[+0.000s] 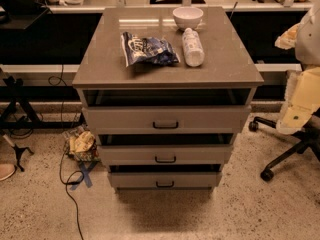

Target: Open bottom drawer

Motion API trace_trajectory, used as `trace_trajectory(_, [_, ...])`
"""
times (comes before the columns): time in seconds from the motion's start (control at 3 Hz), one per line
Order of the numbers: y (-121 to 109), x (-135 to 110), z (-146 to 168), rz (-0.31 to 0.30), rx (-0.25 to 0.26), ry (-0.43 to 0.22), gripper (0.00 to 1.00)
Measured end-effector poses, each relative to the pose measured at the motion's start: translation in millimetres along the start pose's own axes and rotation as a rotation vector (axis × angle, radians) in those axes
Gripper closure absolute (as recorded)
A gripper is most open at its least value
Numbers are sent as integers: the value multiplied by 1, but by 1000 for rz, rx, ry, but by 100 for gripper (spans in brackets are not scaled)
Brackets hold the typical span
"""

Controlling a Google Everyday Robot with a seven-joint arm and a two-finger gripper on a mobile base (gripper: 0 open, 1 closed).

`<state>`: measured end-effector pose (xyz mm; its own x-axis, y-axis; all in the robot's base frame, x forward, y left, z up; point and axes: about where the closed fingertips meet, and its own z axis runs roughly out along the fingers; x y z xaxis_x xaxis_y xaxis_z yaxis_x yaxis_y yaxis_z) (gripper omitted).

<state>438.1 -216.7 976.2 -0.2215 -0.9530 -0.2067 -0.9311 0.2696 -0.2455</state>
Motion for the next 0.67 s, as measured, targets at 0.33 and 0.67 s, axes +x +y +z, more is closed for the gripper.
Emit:
trace_trajectory(0.33, [0,0,0,0,0,0,0])
trace_trajectory(0.67, [-4,11,10,41,-29,-19,0])
